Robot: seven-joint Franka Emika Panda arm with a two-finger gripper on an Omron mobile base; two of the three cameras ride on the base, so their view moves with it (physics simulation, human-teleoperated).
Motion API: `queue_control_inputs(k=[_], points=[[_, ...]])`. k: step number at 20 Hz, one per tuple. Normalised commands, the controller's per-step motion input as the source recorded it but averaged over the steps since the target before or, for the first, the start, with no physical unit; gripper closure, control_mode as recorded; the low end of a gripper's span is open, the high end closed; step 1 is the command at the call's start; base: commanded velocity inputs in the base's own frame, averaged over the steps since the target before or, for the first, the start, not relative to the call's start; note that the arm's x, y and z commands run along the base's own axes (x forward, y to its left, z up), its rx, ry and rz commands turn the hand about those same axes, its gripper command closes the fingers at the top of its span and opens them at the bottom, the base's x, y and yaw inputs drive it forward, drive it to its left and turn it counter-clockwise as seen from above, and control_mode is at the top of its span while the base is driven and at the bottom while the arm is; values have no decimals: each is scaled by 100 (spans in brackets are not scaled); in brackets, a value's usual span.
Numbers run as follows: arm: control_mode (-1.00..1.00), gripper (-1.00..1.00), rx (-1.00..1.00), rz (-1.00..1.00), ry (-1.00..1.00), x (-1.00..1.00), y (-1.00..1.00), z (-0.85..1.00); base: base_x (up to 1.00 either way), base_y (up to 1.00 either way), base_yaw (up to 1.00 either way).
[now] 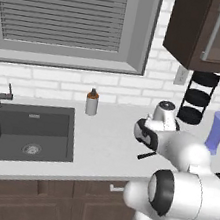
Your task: Pick the whisk from the drawer and place it on the counter.
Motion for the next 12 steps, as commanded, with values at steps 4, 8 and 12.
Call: queue_control_inputs(k=[4, 8, 12], points=[[-100, -100, 6, 0, -11, -79, -8, 100, 0, 0, 0], [-100, -100, 5, 0, -16, -100, -14, 100, 0, 0, 0], [-100, -100, 0, 0, -15, -100, -11, 100, 0, 0, 0]])
